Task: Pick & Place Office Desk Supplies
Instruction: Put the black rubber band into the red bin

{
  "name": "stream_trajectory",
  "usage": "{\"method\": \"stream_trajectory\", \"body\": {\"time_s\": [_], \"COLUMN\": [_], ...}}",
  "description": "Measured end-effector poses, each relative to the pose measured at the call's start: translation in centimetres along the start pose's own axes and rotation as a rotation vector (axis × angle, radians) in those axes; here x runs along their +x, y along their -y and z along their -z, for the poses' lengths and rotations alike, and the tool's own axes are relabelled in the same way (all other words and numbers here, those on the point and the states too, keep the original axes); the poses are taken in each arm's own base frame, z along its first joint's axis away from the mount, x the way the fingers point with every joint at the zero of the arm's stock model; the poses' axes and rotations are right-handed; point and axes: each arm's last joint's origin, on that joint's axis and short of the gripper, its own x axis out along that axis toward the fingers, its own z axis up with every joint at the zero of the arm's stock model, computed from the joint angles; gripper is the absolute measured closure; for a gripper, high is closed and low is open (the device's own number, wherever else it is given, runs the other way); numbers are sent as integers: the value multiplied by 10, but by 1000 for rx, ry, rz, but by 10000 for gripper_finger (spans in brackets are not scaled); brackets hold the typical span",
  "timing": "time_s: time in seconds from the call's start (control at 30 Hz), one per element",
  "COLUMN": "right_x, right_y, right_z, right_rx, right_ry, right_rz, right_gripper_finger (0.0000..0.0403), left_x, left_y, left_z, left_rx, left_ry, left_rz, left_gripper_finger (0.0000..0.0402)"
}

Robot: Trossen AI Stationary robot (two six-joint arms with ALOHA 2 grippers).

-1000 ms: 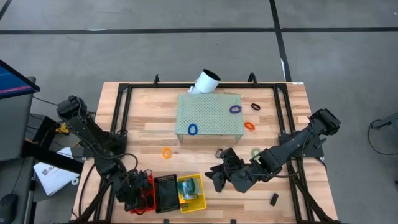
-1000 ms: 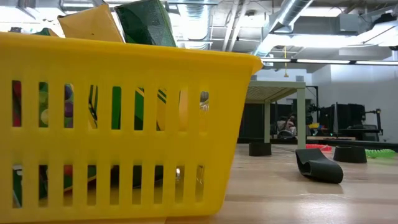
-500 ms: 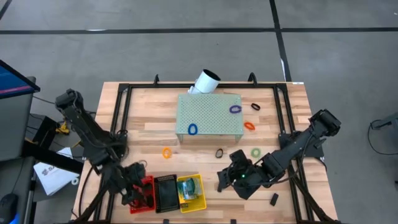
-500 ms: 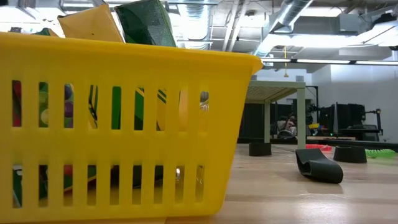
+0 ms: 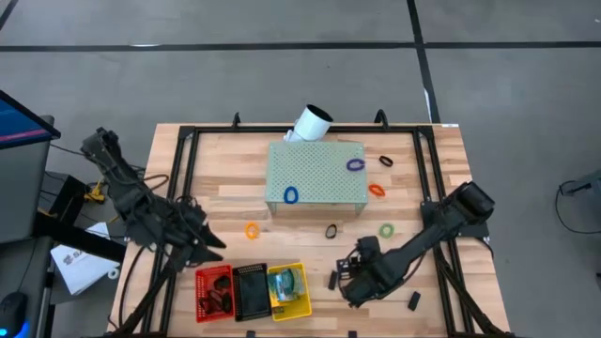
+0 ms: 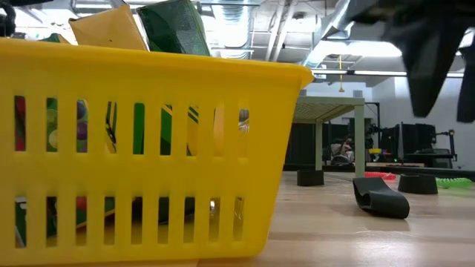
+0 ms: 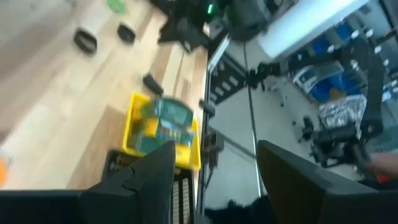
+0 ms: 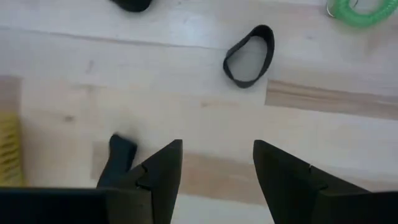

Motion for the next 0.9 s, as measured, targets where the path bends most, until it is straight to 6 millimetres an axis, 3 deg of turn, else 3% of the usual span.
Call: {"method": "stream_trajectory", "body": {"time_s": [0.17, 0.33, 0.63, 0.9], "right_x": [21, 44, 60, 72], "right_y": [-4, 7, 36, 40], "right_z": [-1, -5, -18, -20], "right_rx": [12, 39, 94, 94], "right_ry": [26, 25, 4, -10], "right_rz": [74, 107, -13, -61], "right_gripper_finger": [209, 209, 209, 224], "left_x": [0, 3, 3, 4], "left_y": [0, 2, 3, 2], "left_z": [-13, -20, -21, -23], "left_rx": [13, 6, -1, -9], "left_ry": [79, 108, 114, 131], "left_rz": [19, 61, 69, 57], "left_gripper_finger": [180, 183, 184, 192]}}
